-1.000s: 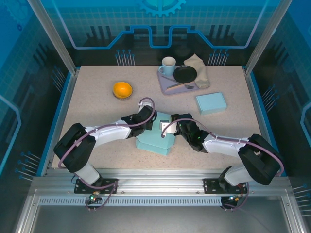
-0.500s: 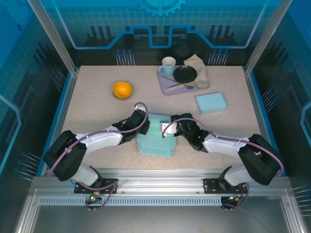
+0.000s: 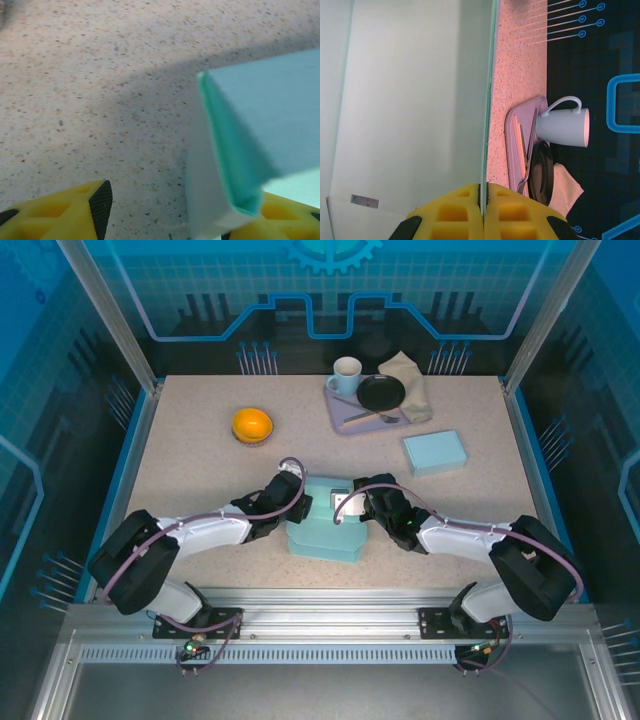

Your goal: Fold the paper box

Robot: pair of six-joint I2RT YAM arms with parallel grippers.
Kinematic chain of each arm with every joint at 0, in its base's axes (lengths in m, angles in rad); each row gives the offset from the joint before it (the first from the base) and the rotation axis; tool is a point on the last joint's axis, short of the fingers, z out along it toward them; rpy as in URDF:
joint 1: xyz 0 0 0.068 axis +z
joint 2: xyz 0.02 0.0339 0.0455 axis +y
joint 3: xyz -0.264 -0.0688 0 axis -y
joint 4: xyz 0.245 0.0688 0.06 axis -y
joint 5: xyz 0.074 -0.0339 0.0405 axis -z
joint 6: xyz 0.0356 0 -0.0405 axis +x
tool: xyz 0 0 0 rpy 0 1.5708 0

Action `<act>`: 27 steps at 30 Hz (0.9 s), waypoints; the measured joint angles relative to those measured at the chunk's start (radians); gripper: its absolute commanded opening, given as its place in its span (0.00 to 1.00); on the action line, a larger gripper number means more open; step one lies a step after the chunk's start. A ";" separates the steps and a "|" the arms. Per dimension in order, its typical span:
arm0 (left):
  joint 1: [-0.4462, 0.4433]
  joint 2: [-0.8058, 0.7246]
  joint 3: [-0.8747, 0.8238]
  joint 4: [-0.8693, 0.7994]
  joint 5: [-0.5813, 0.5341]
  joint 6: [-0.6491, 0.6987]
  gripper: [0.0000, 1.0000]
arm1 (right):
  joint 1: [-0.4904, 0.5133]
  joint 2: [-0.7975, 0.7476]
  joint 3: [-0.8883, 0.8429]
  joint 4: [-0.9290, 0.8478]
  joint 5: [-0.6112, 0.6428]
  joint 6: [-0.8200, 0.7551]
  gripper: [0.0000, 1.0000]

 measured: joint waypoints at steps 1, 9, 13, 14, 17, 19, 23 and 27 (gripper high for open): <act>-0.001 -0.005 -0.008 0.005 0.009 0.010 0.62 | 0.000 0.000 0.000 -0.003 0.005 0.000 0.00; -0.001 -0.043 -0.048 0.017 0.043 0.047 0.63 | 0.000 0.001 0.000 -0.010 0.034 0.000 0.00; -0.001 -0.003 -0.032 0.012 0.039 0.050 0.62 | 0.000 0.001 0.000 -0.011 0.039 0.000 0.00; -0.001 0.014 -0.024 0.013 0.039 0.058 0.62 | 0.000 0.001 0.000 -0.011 0.038 0.000 0.00; -0.001 0.053 -0.004 0.018 0.042 0.092 0.61 | 0.000 -0.006 0.000 -0.016 0.031 0.000 0.00; -0.001 0.074 0.013 0.017 0.047 0.117 0.59 | 0.000 -0.019 0.000 -0.024 0.024 0.000 0.00; -0.002 0.131 0.062 0.017 0.054 0.148 0.55 | 0.002 -0.028 -0.001 -0.036 0.019 -0.013 0.00; -0.002 0.185 0.103 0.013 0.033 0.149 0.52 | 0.032 0.016 -0.023 0.060 0.084 -0.082 0.00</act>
